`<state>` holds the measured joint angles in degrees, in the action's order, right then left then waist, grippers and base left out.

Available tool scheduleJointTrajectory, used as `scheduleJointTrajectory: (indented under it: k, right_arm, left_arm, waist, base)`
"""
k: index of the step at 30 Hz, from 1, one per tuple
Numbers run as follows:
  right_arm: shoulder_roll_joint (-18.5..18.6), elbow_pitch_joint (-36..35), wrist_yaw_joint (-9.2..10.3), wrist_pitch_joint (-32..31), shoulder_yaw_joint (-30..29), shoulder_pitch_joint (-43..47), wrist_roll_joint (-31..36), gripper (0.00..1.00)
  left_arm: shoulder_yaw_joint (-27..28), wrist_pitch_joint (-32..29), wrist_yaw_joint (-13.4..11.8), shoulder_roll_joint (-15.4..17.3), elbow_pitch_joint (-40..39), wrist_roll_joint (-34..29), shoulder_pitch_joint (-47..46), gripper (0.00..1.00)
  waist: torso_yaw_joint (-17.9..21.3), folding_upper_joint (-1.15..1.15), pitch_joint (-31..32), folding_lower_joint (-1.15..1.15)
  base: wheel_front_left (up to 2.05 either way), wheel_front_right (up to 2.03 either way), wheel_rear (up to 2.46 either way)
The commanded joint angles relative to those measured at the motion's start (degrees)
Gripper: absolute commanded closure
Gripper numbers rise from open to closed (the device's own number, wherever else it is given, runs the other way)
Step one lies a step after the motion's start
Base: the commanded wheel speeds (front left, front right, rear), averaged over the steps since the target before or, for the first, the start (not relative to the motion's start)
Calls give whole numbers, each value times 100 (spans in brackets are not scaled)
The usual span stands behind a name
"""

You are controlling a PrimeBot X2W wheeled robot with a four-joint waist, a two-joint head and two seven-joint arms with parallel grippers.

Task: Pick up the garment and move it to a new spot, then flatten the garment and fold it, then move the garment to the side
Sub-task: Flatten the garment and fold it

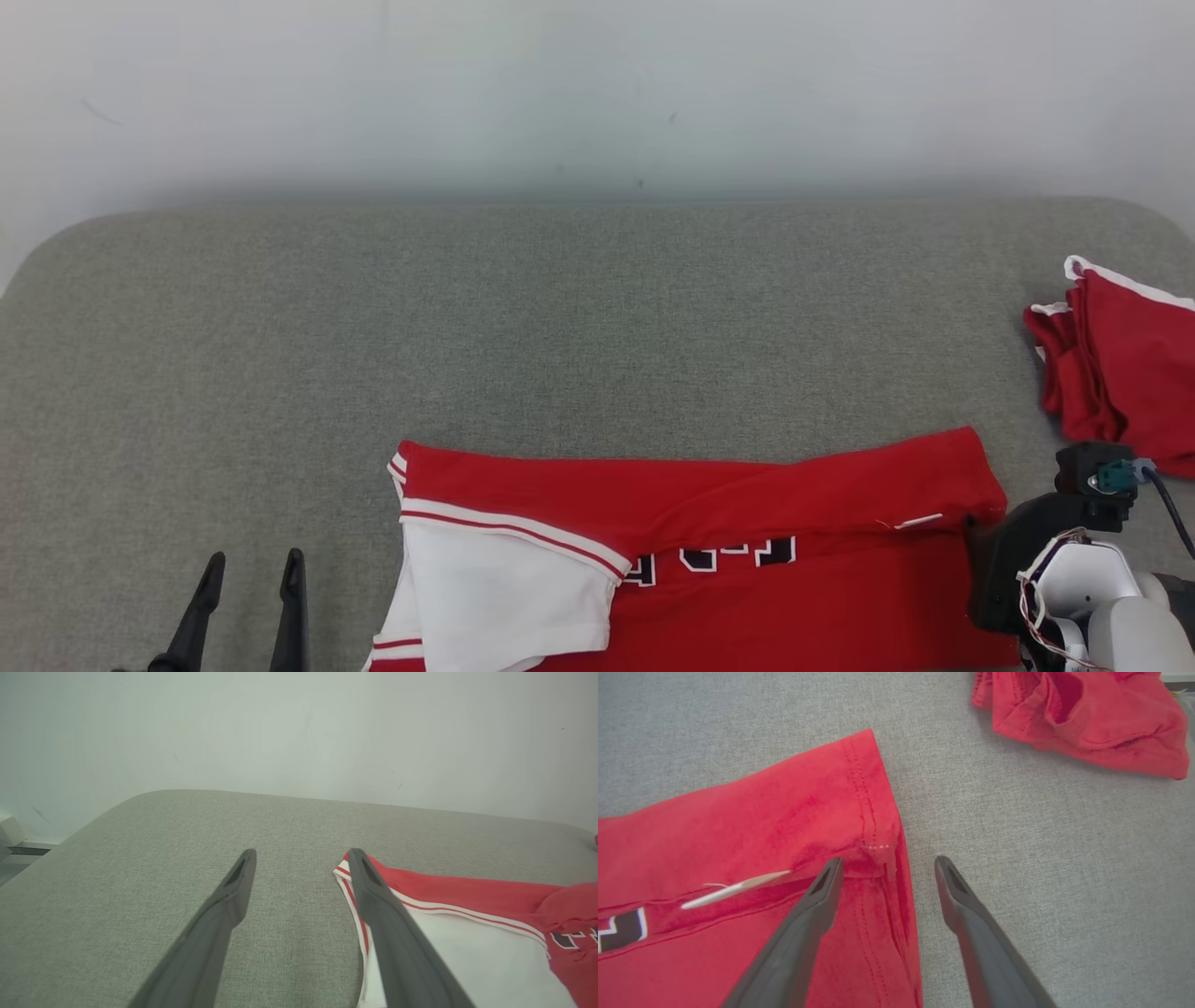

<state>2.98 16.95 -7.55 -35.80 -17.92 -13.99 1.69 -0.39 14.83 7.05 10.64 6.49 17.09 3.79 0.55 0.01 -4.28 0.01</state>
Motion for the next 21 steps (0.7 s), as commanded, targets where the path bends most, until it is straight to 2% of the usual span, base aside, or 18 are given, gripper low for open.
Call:
scheduleJointTrajectory:
  k: [1,16,17,18,19,20,21]
  right_arm:
    - [-6,21,12,20,-27,-35,80,0]
    - [-20,832,13,69,-201,-292,-22,0]
    - [-25,942,13,67,-180,-321,-54,54]
    - [-25,942,13,67,-180,-321,-54,54]
    - [-27,998,13,50,-170,-332,-83,67]
    - [-27,1030,13,34,-167,-334,-110,92]
    - [-27,1034,13,21,-175,-329,-120,100]
  left_arm:
    - [-17,0,-25,12,-38,14,-26,0]
    - [-148,-160,-142,57,-332,-63,-38,0]
    - [-165,-166,-147,55,-371,-55,-34,0]
    - [-165,-166,-147,55,-371,-55,-34,0]
    - [-176,-170,-147,48,-381,-53,-26,0]
    - [-192,-172,-156,36,-385,-50,-15,0]
    - [-200,-174,-164,29,-385,-42,-8,0]
  waist:
    - [-54,-1,-57,-1]
    - [-186,-1,-281,-1]
    - [-200,-1,-306,-1]
    - [-200,-1,-306,-1]
    - [-206,-1,-311,-1]
    - [-213,-1,-313,-1]
    - [-219,-1,-311,-1]
  base:
    - [0,0,0]
    - [0,0,0]
    - [0,0,0]
    - [0,0,0]
    - [0,0,0]
    - [0,0,0]
    - [0,0,0]
